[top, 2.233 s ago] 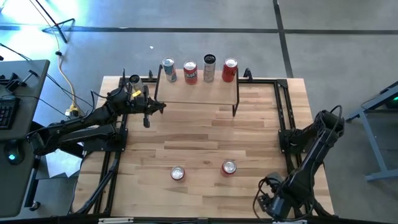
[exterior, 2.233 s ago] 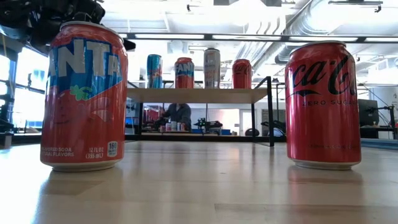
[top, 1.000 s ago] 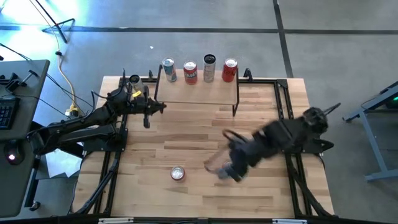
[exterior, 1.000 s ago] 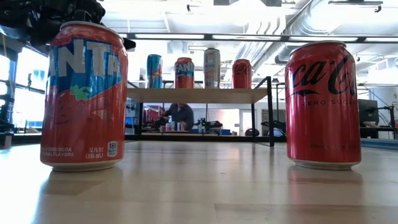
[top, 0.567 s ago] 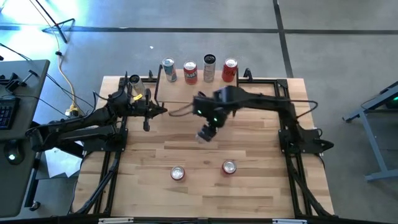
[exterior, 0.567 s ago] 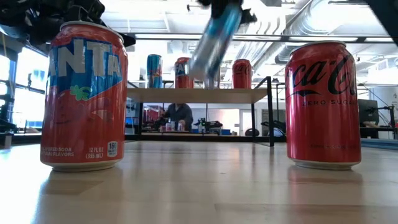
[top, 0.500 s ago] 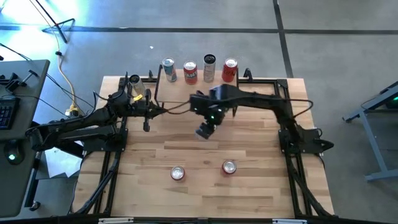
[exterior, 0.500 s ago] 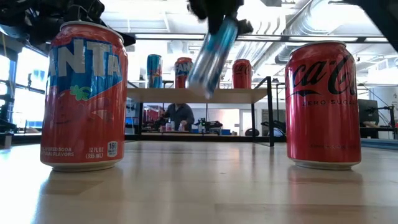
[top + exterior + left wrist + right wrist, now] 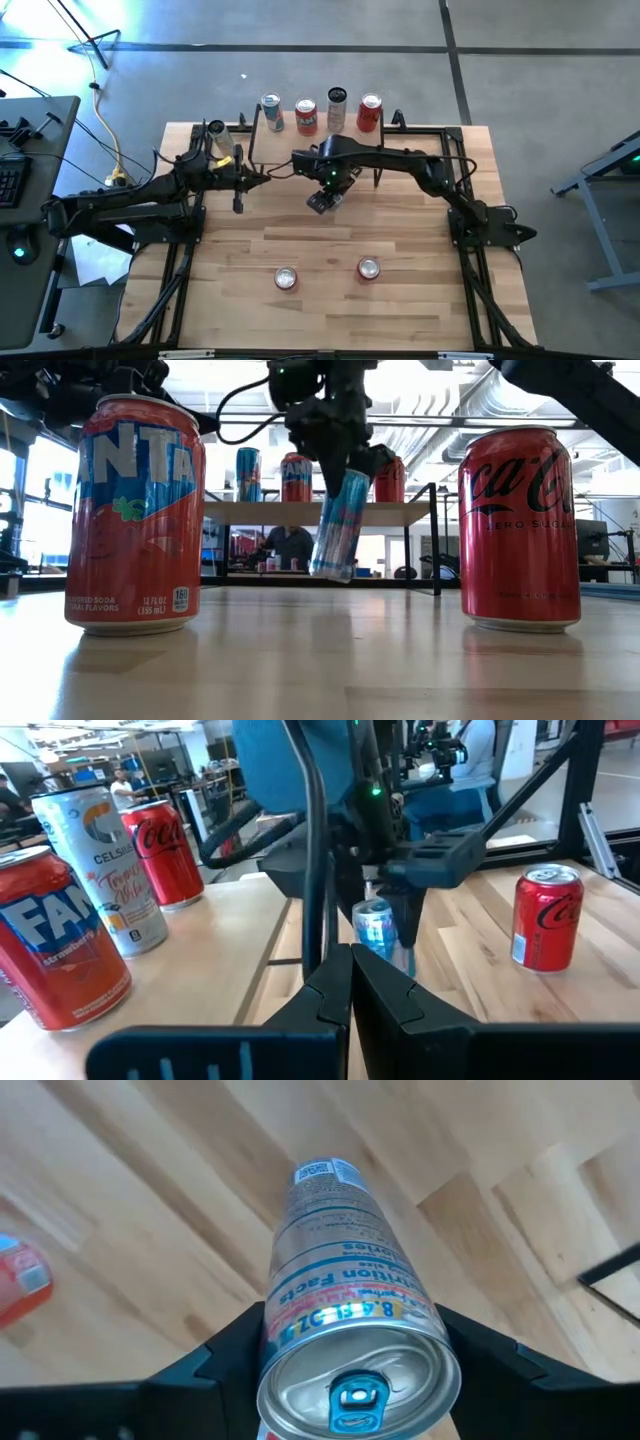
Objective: Place canned beverage on shelf
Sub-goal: Put the blue soda can on the shelf aligned with the other blue soda can
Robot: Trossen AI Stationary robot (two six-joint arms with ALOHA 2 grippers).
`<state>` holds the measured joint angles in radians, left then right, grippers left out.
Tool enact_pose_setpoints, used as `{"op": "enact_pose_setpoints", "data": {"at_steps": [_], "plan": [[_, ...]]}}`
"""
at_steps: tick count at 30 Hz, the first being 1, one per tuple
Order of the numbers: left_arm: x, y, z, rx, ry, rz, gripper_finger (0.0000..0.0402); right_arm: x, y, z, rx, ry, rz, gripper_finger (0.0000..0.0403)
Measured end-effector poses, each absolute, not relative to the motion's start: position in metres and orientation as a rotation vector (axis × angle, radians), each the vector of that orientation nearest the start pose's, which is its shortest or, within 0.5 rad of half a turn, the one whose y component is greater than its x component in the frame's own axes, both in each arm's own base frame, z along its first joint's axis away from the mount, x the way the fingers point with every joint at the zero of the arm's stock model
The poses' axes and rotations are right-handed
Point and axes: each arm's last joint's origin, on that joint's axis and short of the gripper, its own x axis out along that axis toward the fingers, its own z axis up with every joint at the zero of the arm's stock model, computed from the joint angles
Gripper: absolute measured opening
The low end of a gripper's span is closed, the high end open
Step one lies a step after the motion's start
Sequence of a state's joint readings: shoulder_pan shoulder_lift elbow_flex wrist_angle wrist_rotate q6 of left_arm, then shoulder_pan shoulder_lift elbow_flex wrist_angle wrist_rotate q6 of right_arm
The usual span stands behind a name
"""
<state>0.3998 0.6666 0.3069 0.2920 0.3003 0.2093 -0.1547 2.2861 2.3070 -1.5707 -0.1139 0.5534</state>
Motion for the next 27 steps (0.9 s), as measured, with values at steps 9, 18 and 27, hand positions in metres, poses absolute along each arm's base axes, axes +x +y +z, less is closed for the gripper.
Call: {"op": "enact_pose_setpoints", "data": {"at_steps": [9, 18, 27], "plan": [[0.152, 0.046, 0.230, 0.199, 0.077, 0.070, 0.0000, 0.436, -0.064, 0.269, 0.629, 1.481, -0.502, 0.0262], [0.153, 0.041, 0.229, 0.208, 0.082, 0.048, 0.0000, 0.439, -0.065, 0.270, 0.589, 1.454, -0.484, 0.0266], [0.153, 0.041, 0.229, 0.187, 0.081, 0.046, 0.0000, 0.426, -0.052, 0.294, 0.490, 1.459, -0.373, 0.0227]]}}
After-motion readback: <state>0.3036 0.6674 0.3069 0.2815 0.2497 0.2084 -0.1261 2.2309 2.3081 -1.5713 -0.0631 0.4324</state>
